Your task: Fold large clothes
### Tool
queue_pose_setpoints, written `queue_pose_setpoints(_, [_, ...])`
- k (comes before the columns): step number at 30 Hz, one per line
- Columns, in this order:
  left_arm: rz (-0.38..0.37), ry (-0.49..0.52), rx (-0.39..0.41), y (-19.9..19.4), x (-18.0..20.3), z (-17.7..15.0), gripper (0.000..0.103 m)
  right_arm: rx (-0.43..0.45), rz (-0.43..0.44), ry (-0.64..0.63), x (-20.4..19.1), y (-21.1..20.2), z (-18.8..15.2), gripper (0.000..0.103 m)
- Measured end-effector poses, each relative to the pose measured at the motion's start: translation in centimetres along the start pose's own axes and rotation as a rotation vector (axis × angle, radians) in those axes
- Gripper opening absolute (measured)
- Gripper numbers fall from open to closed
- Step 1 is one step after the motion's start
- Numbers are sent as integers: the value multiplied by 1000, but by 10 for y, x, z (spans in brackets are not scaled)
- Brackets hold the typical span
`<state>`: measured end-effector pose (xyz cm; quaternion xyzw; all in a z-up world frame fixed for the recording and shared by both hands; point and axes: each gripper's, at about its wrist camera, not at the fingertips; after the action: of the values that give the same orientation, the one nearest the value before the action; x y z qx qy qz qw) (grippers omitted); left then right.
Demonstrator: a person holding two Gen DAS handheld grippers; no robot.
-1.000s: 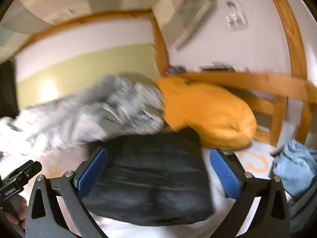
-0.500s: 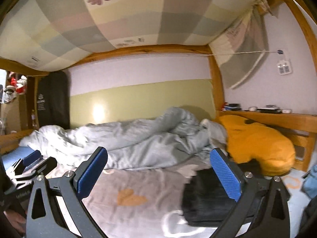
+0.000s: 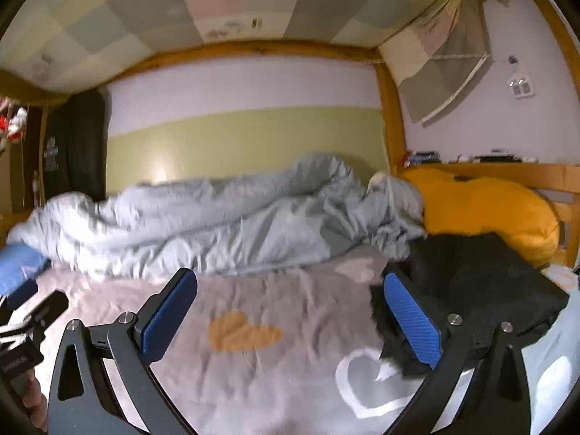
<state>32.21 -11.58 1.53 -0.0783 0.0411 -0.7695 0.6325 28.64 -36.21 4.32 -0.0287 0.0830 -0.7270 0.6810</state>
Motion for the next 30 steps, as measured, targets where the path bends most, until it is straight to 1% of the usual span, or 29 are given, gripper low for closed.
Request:
queue_pose_setpoints(2, [1,48,-25,9,10,-19,103,-46,-24,-31,-2,10,-21,103])
queue_pose_setpoints(3, [3,66,-28,9,14,-27,103,-73,-48,-47,-3,12,-31,103])
queue_pose_setpoints(5, [0,121,-60,13,27,-39,103,-106,-112,-83,-4,10,-45,103])
queue_pose_setpoints(7, [-9,141,-37,9,33,-40,103,-111,-177,-108,-3,4,-55,103])
queue_pose_setpoints(8, [-4,145,-33,9,35,-40,103,-115,-185,-101,-1,1,-59,103])
queue_pose_setpoints(13, [-9,147,-58,13,37,-42,103,-144,-178,-78,4,1,-61,103])
queue_pose_setpoints(19, [-12,123,-67,14,34,-41,103,-152,-174,-117,-6,1,-62,103])
queue_pose_setpoints(23, [-17,131,-69,15,35,-40,103,-161,-160,-102,-4,2,-60,103])
queue_pose_setpoints(30, [-26,150,-63,13,38,-41,103,-166,-172,-68,2,1,-59,103])
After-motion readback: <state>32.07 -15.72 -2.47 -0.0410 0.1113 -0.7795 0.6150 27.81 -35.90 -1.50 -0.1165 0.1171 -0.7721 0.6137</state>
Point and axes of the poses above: each gripper's, at about its wrist camera, not at the fingertips, and y roughly the way its jaws point, x to its right, z to its top, and after that the axes turned 5 degrees about z, right-handed
